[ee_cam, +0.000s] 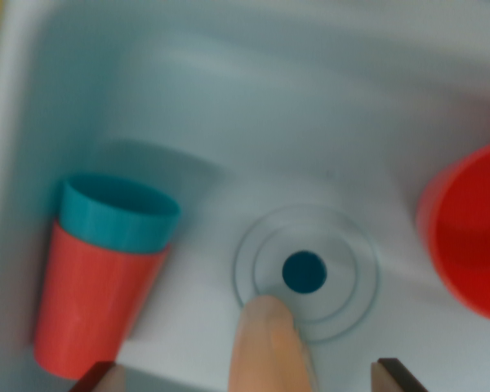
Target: Pick detergent from the sink
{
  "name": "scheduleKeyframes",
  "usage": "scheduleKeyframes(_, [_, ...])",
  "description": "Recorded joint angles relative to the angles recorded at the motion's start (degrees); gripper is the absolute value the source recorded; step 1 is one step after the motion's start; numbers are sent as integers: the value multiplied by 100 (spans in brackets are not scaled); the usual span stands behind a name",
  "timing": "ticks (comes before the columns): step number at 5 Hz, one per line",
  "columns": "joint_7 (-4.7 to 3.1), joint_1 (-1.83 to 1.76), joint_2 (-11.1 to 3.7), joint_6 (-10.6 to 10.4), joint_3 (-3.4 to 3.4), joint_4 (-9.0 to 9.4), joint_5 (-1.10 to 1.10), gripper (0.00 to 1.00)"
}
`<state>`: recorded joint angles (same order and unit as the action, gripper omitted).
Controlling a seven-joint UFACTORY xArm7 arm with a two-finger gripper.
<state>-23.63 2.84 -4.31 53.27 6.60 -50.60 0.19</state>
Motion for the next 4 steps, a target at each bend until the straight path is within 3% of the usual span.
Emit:
scheduleKeyframes(1, [0, 0, 0, 0, 0, 0, 0, 0])
scheduleKeyframes(2, [-95, 20, -8, -130, 19, 141, 0, 0])
scheduleKeyframes(3, [-95, 20, -8, -130, 19, 141, 0, 0])
scheduleKeyframes(4, [-166, 34, -13, -226, 33, 245, -1, 0])
